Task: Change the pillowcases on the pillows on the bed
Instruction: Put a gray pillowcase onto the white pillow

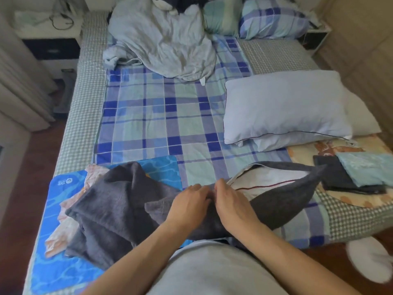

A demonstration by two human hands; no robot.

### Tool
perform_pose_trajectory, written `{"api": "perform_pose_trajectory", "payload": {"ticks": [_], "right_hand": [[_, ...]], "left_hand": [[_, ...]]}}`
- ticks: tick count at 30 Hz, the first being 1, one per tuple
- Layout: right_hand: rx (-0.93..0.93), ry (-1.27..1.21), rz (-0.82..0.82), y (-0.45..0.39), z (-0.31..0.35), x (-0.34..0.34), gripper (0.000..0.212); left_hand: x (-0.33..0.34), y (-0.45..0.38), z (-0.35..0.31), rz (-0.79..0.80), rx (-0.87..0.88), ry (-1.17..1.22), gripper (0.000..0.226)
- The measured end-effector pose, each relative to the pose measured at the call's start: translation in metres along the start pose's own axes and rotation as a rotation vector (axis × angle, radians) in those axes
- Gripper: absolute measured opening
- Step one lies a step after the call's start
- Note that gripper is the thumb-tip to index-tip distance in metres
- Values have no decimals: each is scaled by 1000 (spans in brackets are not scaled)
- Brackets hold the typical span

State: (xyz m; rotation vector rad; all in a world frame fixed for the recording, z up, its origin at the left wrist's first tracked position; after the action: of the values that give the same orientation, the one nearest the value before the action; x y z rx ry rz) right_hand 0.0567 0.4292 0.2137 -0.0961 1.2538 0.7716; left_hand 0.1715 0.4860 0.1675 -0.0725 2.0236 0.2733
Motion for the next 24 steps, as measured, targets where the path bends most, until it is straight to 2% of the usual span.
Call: {"api": "perform_pose_trajectory", "payload": {"ticks": [2,4,6,10,12,17,19,21,24], "right_hand": [[-101,75,-35,7,-8,5,7],[-157,108,-104,10,-16,12,21],[-171,65,-133,9,-15,18,13],[-12,-319,-140,9,-14,23,16],[53,-403,-152,8,-14,24,12],[70,-477,-51,3,-20,25,2],[76,-520,10,1,-22,23,4],[99,-540,-26,2,-24,21,9],[74,-366,-119,6,-20,21,9]], "left_hand": [[6,6,0,-61,39,20,8],[13,12,-1,-96,102,-2,4],[18,17,-1,-113,145,-25,18],[17,20,0,-121,125,-28,23],[14,21,-2,-148,108,7,23],[14,25,-2,-126,20,67,6],[14,24,0,-105,-16,100,7],[13,24,-2,-106,-28,128,11],[10,23,-6,-103,-38,138,13]]}}
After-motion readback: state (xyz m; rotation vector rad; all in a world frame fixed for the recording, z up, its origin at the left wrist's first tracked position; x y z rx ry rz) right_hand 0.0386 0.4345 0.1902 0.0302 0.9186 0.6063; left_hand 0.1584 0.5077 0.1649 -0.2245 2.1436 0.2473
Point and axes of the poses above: each hand's wrist, its own y-axis away from the middle knuckle, its own x-axis out of the palm, z = x × y, the point moved 2 cm from there along -y, towards the middle knuckle, and after that the axes turned 3 degrees about -y, right-handed, at the moved point
